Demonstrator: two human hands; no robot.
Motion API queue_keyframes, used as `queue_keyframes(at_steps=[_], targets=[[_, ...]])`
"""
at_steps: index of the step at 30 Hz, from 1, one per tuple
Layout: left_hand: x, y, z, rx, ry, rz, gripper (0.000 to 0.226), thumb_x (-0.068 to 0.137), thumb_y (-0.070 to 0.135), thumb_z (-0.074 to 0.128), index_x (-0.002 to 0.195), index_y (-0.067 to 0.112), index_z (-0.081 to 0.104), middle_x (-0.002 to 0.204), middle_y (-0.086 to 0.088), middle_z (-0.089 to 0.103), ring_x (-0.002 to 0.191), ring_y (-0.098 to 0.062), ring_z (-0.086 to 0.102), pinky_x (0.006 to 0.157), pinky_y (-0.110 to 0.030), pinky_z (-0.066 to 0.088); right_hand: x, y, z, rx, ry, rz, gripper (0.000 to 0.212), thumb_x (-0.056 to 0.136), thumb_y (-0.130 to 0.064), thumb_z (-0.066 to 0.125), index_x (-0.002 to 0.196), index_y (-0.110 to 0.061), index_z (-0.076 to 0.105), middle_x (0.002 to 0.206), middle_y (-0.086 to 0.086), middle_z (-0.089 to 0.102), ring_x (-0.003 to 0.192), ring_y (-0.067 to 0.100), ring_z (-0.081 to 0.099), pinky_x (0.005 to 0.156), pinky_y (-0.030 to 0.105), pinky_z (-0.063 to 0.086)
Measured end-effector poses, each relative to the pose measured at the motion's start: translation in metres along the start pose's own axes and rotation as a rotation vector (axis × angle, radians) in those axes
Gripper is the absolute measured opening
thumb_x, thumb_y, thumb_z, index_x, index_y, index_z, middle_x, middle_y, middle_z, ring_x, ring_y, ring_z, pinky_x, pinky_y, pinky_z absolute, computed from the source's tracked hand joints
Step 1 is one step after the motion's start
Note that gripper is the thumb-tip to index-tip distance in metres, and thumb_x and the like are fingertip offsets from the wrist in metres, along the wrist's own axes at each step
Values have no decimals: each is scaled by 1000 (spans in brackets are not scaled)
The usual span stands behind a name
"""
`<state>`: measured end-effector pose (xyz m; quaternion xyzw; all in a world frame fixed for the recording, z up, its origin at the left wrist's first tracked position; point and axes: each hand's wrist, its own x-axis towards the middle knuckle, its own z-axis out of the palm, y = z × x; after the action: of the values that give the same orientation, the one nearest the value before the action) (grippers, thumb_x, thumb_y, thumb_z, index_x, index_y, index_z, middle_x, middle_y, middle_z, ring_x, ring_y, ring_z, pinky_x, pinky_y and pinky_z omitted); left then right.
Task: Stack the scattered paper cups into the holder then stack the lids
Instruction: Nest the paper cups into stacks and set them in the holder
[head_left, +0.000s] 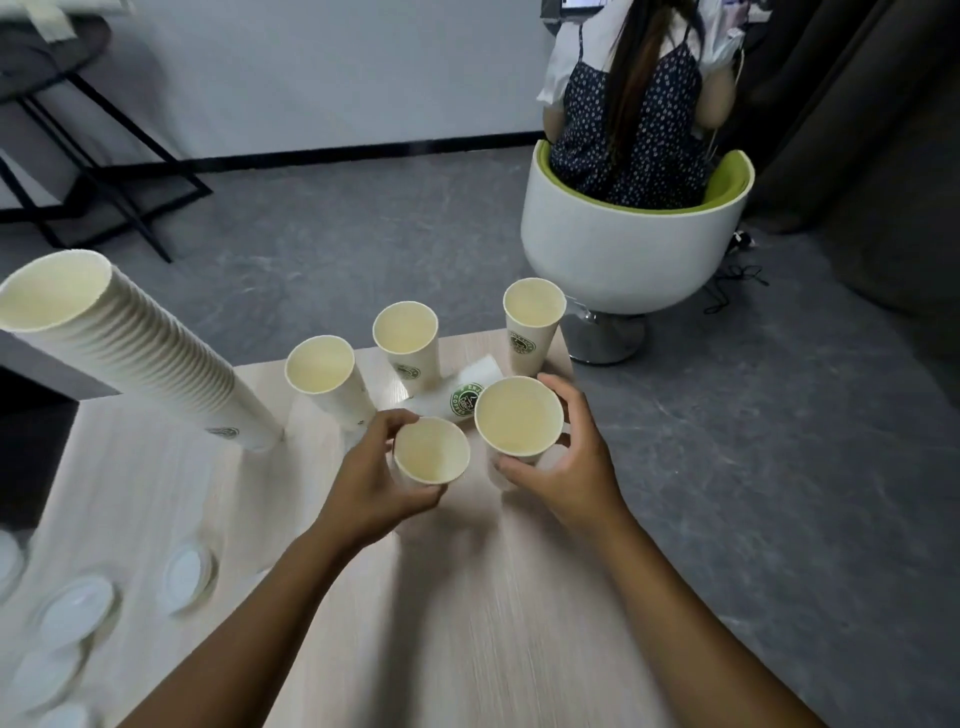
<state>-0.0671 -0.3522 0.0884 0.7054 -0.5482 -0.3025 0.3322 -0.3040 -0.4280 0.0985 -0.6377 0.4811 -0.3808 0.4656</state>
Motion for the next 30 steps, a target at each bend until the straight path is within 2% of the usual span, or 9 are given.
queue_keyframes(at_steps=[3,6,12,17,20,23,28,30], targets=[[-32,7,-34,-19,108,29,77,65,26,98,126,30,52,122,30,60,113,3,58,89,-6,43,-16,-26,20,14,-68,-57,91,66,-15,96,140,-33,47,136,-33,53,124,-3,53,94,9,43],[-62,9,-69,-46,192,45,77,65,25,98,126,31,52,125,25,61,117,0,59,91,-7,43,-27,-56,42,26,-142,-113,91,66,-17,96,139,-37,46,135,-37,51,124,-5,53,93,7,42],[-124,0,-143,-77,342,56,79,63,24,99,126,33,52,126,29,60,116,3,59,88,-4,44,-50,-119,99,53,-258,-247,91,64,-18,97,137,-40,48,139,-22,55,126,4,55,95,18,47],[-178,-25,-210,-53,416,78,80,63,20,98,128,31,52,129,23,60,120,-4,59,90,-7,43,-77,-173,161,65,-356,-348,93,64,-24,97,140,-39,46,140,-22,53,127,8,54,100,32,50],[-214,-43,-252,-49,468,77,80,64,19,96,129,32,51,130,17,62,121,-9,59,92,-11,45,-96,-207,201,72,-395,-422,93,64,-25,97,140,-40,46,138,-23,53,126,8,54,98,28,50],[-251,-55,-301,-41,546,81,82,64,16,97,129,34,51,129,21,60,119,-5,58,90,-8,43,-116,-247,243,91,-440,-495,91,65,-24,96,138,-44,45,135,-24,55,125,7,55,96,22,51],[-316,-70,-394,-25,708,95,83,64,12,97,129,34,51,125,23,60,114,-2,60,87,-9,46,-152,-316,321,149,-511,-602,91,64,-31,93,140,-43,45,136,-22,55,126,8,56,100,32,52],[-343,-74,-429,-2,765,100,83,63,18,96,130,35,51,126,23,61,115,-2,60,87,-9,45,-167,-342,352,184,-547,-639,89,64,-33,93,139,-44,45,135,-22,55,126,9,56,100,32,52]])
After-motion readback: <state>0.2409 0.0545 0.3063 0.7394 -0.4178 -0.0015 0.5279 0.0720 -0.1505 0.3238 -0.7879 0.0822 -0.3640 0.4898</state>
